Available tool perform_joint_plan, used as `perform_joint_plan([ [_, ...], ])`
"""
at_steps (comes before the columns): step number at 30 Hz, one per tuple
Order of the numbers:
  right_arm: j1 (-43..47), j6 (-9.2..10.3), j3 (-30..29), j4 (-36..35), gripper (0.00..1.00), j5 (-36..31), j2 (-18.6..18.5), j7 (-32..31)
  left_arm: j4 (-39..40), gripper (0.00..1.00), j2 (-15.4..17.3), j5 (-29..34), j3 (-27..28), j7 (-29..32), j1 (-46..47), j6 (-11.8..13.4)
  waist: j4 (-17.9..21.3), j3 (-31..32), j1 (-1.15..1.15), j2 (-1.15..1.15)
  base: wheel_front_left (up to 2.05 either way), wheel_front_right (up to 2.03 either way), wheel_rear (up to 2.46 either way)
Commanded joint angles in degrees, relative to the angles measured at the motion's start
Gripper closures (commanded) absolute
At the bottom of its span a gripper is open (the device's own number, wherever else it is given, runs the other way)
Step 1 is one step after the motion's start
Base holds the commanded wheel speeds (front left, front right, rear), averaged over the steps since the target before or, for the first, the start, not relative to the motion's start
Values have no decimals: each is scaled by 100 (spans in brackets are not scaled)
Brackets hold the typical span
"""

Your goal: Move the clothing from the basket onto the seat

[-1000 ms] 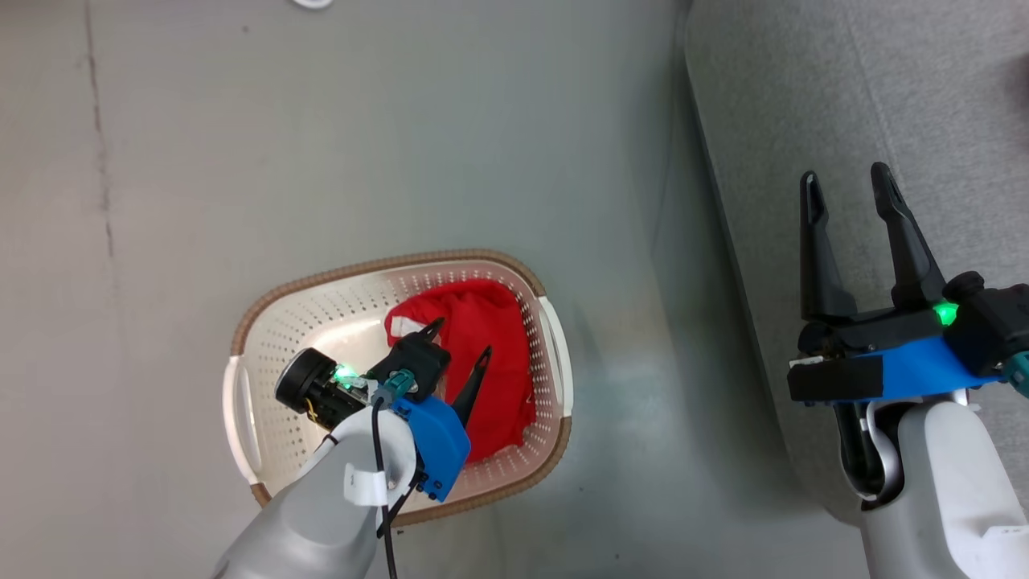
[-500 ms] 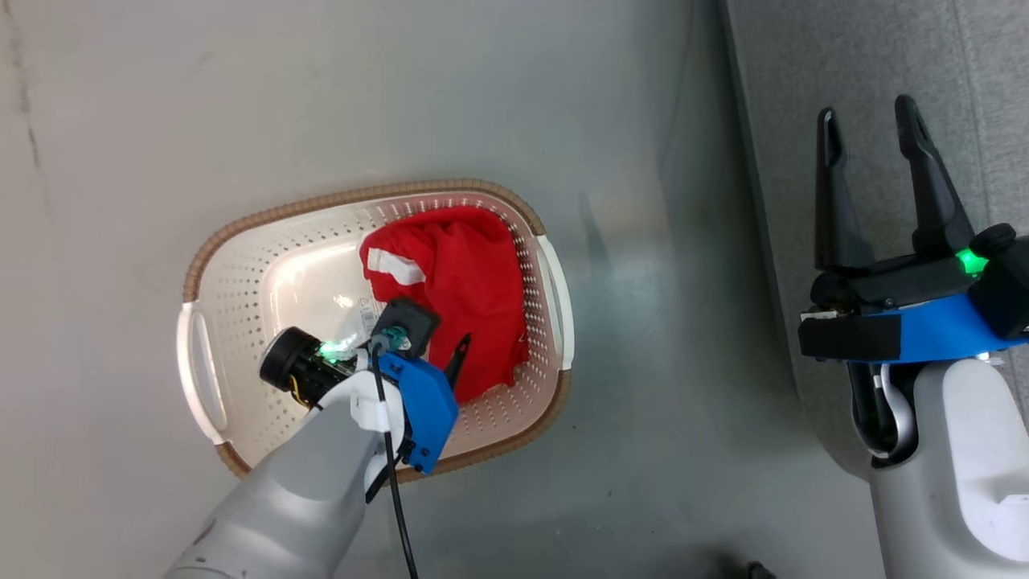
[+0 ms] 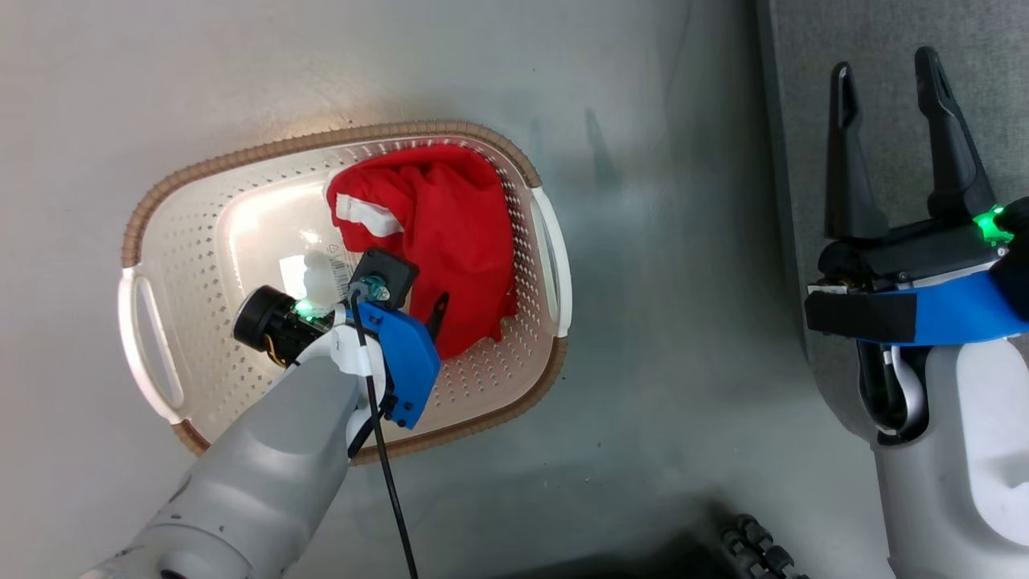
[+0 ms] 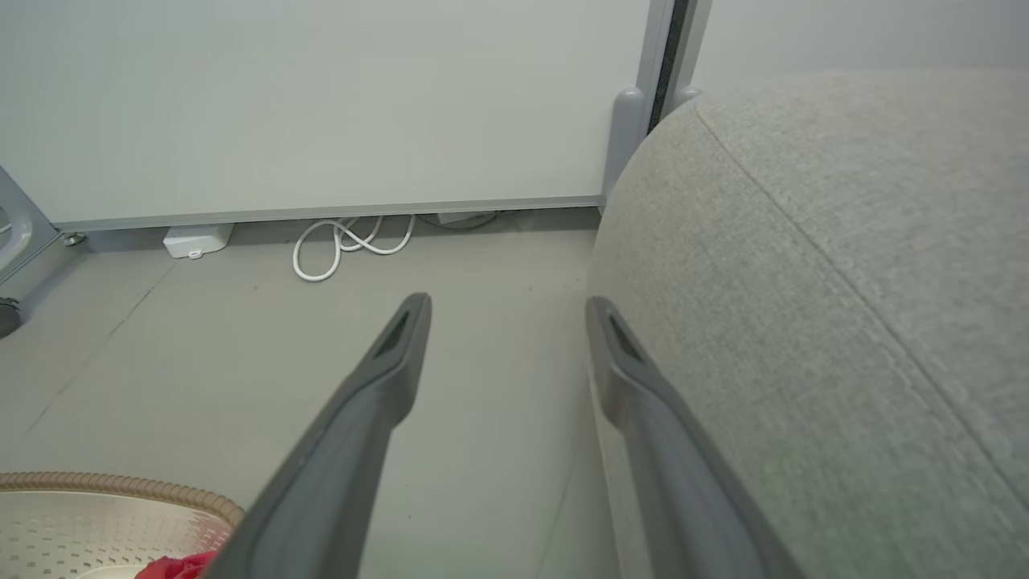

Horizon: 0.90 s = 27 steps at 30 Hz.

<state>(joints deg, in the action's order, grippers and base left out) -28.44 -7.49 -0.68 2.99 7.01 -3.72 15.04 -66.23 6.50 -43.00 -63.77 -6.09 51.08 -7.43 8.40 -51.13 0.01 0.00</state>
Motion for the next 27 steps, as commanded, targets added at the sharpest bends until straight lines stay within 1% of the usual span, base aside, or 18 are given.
perform_joint_plan([
  [1, -120, -1, 4, -50, 0, -13, -24, 22, -34, 0, 24, -51, -64, -3, 156, -6, 41, -137, -1, 0, 0, 0, 0],
  [6, -141, -1, 3, -114, 0, -17, -25, 22, -110, 0, -14, -201, -178, 3, 299, -6, 81, -302, -1, 0, 0, 0, 0],
  [11, -174, -1, -16, -149, 0, -13, -12, 22, -105, 0, -42, -319, -411, -48, 469, -6, 131, -441, -1, 0, 0, 0, 0],
  [12, -170, -1, -24, -152, 0, -12, -9, 22, -112, 3, -44, -337, -448, -58, 493, -6, 135, -453, -1, 0, 0, 0, 0],
  [13, -167, -1, -36, -150, 0, -13, -7, 22, -117, 49, -42, -341, -491, -70, 513, -6, 137, -464, -1, 0, 0, 0, 0],
  [14, -165, -1, -42, -150, 0, -13, -4, 22, -116, 71, -46, -354, -532, -93, 533, -6, 138, -473, -1, 0, 0, 0, 0],
  [15, -165, -1, -45, -147, 0, -15, 0, 22, -114, 100, -48, -371, -573, -106, 551, -6, 138, -475, -1, 0, 0, 0, 0],
  [27, -202, -1, -74, -51, 0, -32, 19, 22, 0, 100, -60, -669, -836, -246, 540, -6, 47, -352, -1, 0, 0, 0, 0],
])
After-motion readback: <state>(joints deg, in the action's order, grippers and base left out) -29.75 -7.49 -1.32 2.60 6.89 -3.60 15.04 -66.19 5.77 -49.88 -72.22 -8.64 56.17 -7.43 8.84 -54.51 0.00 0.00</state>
